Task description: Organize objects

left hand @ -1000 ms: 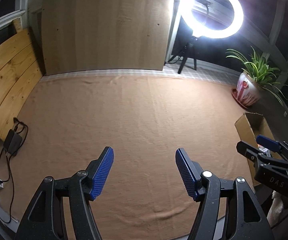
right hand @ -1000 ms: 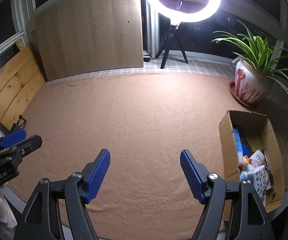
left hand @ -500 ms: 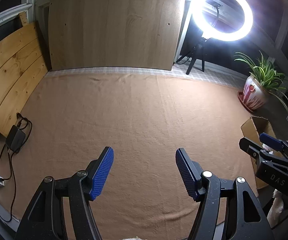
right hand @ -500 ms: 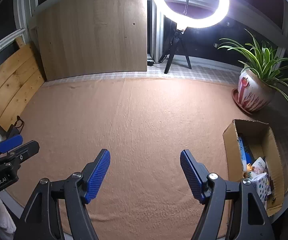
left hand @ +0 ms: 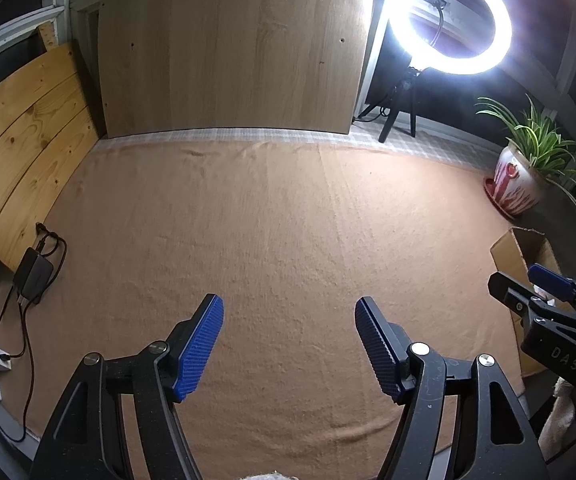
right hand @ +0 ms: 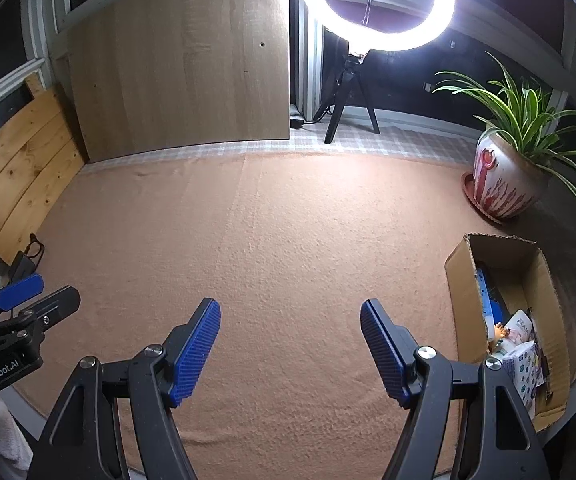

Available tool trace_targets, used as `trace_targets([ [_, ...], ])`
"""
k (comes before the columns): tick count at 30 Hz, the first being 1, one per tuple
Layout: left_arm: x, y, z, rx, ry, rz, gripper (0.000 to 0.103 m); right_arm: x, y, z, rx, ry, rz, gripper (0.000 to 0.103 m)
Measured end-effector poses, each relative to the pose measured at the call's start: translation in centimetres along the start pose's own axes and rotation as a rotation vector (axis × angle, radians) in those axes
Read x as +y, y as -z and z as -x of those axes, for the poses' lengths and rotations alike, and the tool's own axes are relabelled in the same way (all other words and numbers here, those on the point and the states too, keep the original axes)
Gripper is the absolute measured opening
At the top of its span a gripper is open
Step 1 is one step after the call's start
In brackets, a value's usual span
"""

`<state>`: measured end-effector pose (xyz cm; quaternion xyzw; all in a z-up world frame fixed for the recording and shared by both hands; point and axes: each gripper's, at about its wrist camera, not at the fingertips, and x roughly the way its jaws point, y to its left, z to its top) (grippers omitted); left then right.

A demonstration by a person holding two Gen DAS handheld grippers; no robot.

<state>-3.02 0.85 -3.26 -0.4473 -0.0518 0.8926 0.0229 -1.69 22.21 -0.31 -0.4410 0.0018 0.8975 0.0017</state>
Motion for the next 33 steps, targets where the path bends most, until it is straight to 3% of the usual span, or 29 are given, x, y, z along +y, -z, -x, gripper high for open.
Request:
trace_targets([
  [33, -0.13, 0.53, -0.39, 0.008, -0.014, 0.003, 0.072, -0.59, 0.05, -0.01, 0.001, 0.007, -0.008, 0.069],
])
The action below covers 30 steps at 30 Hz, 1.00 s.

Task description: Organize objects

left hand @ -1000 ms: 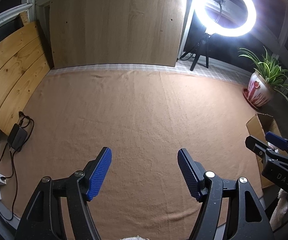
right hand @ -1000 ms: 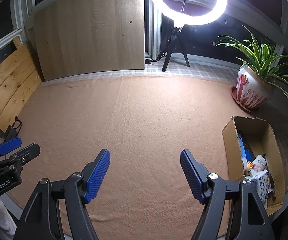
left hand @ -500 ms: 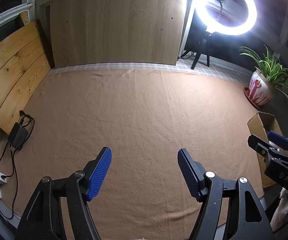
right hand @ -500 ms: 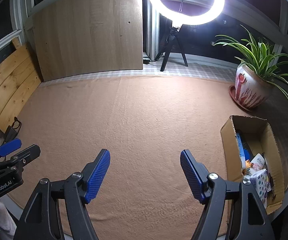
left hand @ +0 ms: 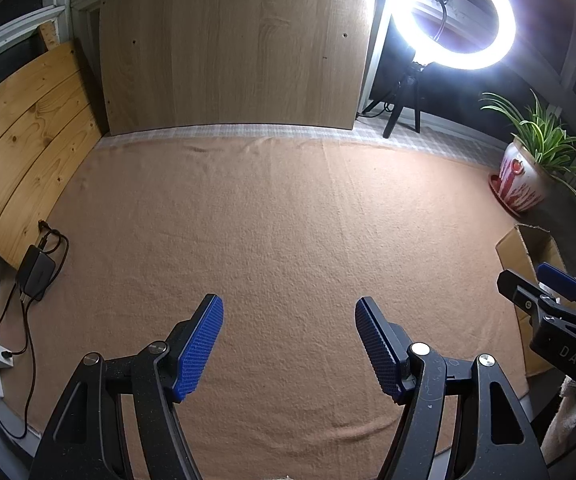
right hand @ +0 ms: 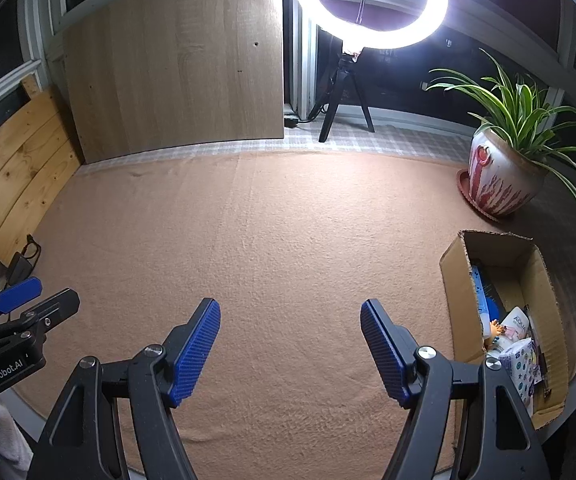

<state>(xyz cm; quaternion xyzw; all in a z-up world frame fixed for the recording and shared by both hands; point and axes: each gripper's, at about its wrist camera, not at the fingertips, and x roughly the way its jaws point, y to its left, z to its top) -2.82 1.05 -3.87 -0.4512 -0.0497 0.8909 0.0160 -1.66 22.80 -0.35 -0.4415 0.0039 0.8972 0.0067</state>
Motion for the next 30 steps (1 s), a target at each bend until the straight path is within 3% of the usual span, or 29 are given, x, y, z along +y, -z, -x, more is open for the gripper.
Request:
trace_targets([
  [30, -0.09, 0.16, -0.33, 0.006, 0.000, -0.007, 0.072, -0.06, -0.03, -0.06, 0.001, 0.000, 0.002, 0.069],
])
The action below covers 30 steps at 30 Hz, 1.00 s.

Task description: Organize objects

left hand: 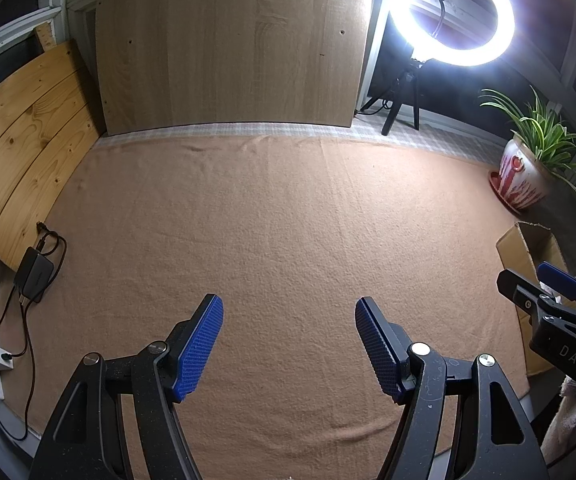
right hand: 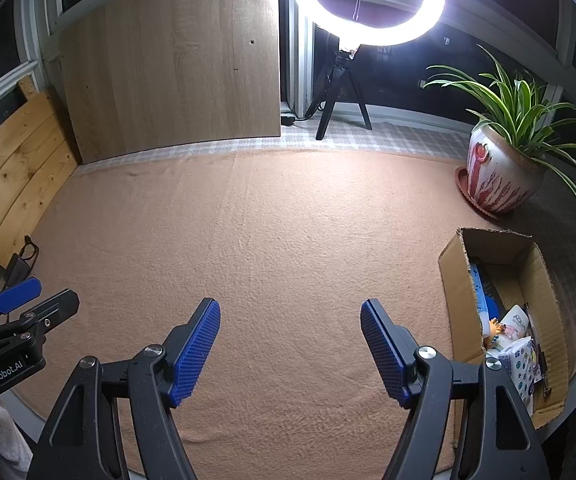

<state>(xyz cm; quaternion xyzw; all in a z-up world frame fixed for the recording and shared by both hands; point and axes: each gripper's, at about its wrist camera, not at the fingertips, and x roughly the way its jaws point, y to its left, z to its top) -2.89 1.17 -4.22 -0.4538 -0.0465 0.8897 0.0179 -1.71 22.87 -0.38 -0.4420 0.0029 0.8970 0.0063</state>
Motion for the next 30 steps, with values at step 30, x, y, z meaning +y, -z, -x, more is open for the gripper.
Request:
trace_targets([
  [30, -0.1, -0.1, -1.5, 0.030, 0.001, 0.009, 0.072, -0.6, 0.6, -1.6, 0.037, 0.005, -0.004, 0.069],
])
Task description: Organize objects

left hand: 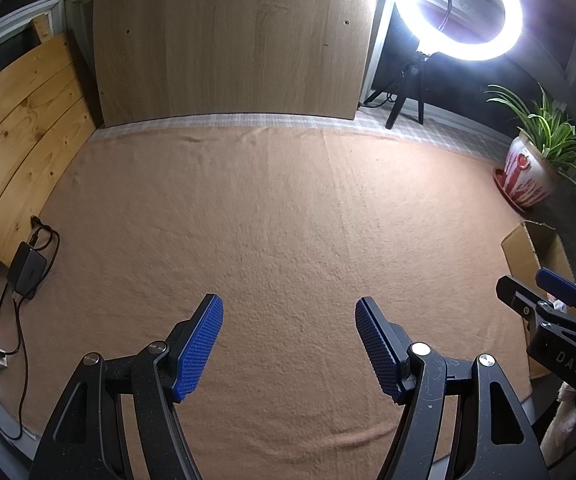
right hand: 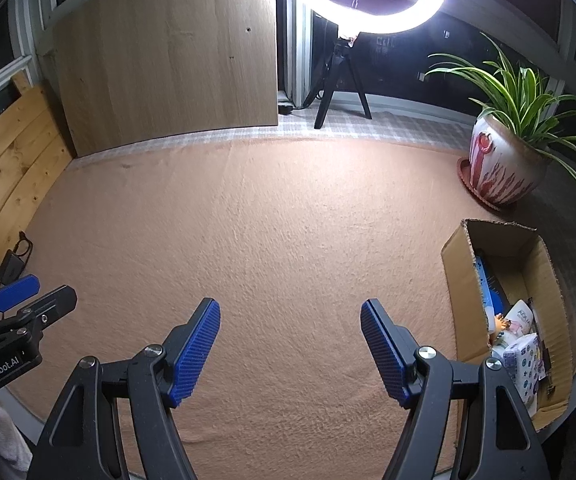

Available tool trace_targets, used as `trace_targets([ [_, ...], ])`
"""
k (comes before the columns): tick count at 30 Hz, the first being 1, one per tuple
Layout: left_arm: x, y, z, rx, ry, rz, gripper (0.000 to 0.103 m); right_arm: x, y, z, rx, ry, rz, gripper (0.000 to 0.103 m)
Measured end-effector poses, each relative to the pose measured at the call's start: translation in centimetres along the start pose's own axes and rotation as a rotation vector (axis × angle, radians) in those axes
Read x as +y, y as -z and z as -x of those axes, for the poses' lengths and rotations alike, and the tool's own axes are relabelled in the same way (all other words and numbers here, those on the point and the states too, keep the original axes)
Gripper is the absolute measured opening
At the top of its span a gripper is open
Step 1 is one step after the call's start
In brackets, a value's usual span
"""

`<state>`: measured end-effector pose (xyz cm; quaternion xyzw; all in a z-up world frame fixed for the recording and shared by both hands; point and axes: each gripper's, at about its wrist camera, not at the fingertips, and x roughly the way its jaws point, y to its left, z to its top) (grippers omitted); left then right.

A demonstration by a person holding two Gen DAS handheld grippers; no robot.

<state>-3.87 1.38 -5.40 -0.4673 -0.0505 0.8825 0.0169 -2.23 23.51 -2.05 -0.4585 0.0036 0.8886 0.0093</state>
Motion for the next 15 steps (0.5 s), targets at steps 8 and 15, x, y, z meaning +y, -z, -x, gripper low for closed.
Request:
trace_targets([
  [8, -0.3, -0.2, -1.2, 0.021, 0.004, -0.010, 0.072, 0.1, 0.0, -1.0, 0.029, -0.004, 0.008, 0.069],
  [15, -0.1, -0.4, -1.9, 0.031, 0.000, -0.005, 0.072, 0.3, -0.1, -1.7, 0.044, -0.008, 0.015, 0.069],
])
